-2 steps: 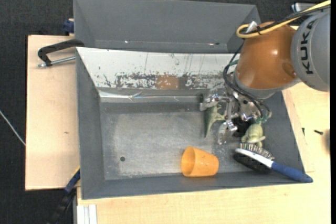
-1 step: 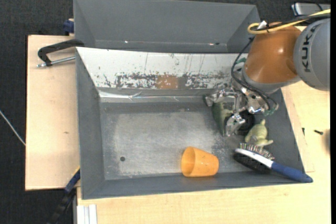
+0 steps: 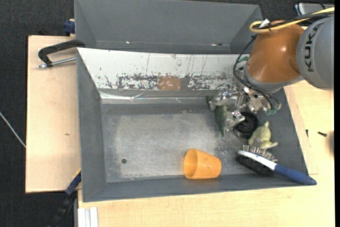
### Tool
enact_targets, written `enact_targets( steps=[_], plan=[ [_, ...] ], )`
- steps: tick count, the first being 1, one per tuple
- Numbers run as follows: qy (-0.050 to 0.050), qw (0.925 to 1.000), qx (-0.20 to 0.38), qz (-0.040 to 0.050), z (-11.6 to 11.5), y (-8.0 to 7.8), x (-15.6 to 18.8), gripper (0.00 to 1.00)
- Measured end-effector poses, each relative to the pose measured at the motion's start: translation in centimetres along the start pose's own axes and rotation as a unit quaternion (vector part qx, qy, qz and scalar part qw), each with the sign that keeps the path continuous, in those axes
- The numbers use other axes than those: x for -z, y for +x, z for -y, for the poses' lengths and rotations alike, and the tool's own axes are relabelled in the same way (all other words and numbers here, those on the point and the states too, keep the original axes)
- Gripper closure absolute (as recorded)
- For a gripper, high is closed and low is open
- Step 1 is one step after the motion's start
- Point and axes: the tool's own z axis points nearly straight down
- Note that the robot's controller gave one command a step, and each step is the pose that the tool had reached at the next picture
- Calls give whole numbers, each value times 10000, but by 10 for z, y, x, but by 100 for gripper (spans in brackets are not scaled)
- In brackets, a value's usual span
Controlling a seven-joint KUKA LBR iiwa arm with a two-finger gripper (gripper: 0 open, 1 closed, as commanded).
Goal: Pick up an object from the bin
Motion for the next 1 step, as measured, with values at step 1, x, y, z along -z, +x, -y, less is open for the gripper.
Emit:
enact_targets(
  steps=[1],
  plan=[
    [40,9997,223,-57,-3,11,136,100]
  ],
)
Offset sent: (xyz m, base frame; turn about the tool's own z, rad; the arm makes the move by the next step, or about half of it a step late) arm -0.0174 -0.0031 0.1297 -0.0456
